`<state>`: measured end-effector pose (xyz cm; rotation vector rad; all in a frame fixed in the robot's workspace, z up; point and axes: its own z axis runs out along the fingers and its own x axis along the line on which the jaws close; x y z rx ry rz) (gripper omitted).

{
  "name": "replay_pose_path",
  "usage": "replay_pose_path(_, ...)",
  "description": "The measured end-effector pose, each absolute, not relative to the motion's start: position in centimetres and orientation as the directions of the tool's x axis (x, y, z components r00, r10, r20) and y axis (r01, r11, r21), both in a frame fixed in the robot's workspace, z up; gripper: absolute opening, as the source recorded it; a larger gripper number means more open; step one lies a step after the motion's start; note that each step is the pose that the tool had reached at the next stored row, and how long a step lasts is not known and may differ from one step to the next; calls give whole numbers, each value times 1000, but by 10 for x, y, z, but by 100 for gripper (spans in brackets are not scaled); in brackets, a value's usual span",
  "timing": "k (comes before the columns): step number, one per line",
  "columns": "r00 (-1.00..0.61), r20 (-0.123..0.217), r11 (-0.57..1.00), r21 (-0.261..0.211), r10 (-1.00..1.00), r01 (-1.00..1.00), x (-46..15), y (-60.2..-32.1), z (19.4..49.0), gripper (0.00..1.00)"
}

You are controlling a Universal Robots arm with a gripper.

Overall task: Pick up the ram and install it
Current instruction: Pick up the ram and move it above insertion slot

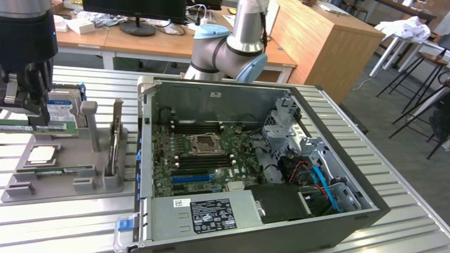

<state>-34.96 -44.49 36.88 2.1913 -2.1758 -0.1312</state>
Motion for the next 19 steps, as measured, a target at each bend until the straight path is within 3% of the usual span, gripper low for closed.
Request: replay_pose_path(19, 6, -24, -8, 101, -1000, -995, -349, -445, 401, 11)
